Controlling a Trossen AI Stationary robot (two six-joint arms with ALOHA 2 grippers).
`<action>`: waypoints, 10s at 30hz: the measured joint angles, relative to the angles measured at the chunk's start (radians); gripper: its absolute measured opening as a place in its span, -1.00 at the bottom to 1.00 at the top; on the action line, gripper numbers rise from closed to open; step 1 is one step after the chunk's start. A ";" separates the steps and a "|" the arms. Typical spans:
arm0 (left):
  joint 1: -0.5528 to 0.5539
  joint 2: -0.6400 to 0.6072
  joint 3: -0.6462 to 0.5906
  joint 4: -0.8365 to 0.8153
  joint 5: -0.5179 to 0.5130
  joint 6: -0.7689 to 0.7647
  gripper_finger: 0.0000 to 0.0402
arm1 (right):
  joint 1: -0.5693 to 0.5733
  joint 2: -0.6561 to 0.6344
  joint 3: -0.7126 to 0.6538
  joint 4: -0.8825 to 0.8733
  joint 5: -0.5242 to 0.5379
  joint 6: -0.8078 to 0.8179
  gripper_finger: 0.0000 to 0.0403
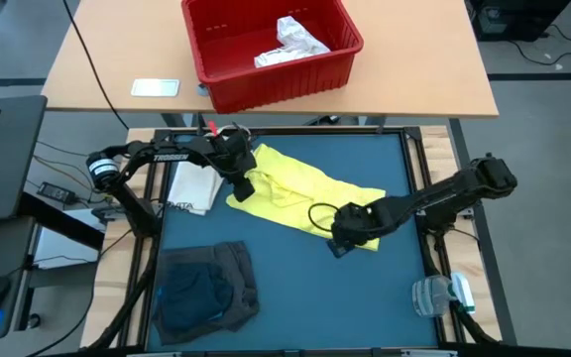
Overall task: Fold laundry
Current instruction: Fold the yellow shirt
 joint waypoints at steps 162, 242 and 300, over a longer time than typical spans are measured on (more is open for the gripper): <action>-0.069 -0.046 0.011 0.254 0.028 0.038 -0.99 | -0.515 0.120 0.058 0.423 -0.237 -0.865 -0.98; -0.253 0.119 -0.008 0.166 -0.146 0.013 -0.24 | -0.345 0.060 0.057 0.305 -0.051 -0.581 -0.15; -0.237 -0.134 -0.006 0.254 -0.205 -0.180 -1.00 | -0.195 0.118 -0.129 0.818 0.052 -1.005 -0.98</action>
